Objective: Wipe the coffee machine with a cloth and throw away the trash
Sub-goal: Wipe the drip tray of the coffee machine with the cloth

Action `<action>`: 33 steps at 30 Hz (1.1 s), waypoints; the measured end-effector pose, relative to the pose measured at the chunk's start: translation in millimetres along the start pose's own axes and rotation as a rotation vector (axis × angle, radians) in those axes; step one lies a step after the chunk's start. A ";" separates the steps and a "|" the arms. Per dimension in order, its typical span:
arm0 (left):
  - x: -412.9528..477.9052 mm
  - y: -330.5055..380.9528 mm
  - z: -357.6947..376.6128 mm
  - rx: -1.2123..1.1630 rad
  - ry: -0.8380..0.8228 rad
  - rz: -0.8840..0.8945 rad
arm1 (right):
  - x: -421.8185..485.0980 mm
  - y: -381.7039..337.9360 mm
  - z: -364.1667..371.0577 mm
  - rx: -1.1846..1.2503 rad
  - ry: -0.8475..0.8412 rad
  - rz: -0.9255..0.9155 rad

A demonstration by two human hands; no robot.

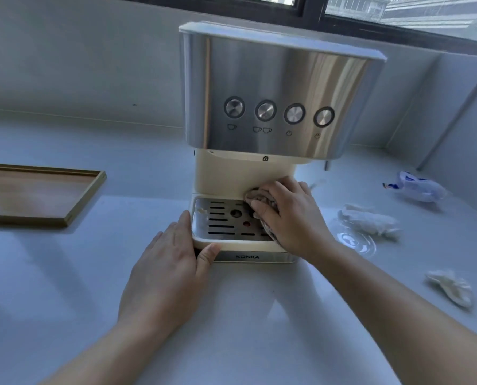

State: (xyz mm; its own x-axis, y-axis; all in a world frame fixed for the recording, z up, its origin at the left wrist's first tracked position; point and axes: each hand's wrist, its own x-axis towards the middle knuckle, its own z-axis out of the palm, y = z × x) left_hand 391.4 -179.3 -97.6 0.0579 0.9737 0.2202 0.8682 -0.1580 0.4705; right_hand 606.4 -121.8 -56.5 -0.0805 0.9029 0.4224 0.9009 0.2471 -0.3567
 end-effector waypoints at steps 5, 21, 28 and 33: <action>1.3 -2.4 2.3 0.002 0.005 0.014 | -17.2 -7.7 -13.8 0.072 -0.215 -0.173; -0.1 -1.3 1.3 -0.003 -0.018 0.026 | -44.2 -11.5 -12.8 -0.160 -0.052 -0.108; 0.5 -2.1 0.0 0.015 -0.039 0.003 | -41.5 -9.6 -10.5 -0.098 -0.025 -0.066; 0.2 -0.9 -1.6 0.004 -0.039 0.008 | -49.3 0.4 -15.9 -0.184 0.035 -0.238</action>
State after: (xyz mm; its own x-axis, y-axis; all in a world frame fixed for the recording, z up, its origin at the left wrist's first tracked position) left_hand 389.9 -179.3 -96.6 0.0837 0.9781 0.1904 0.8695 -0.1650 0.4656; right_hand 617.5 -171.8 -64.2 -0.2870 0.8136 0.5057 0.9207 0.3800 -0.0887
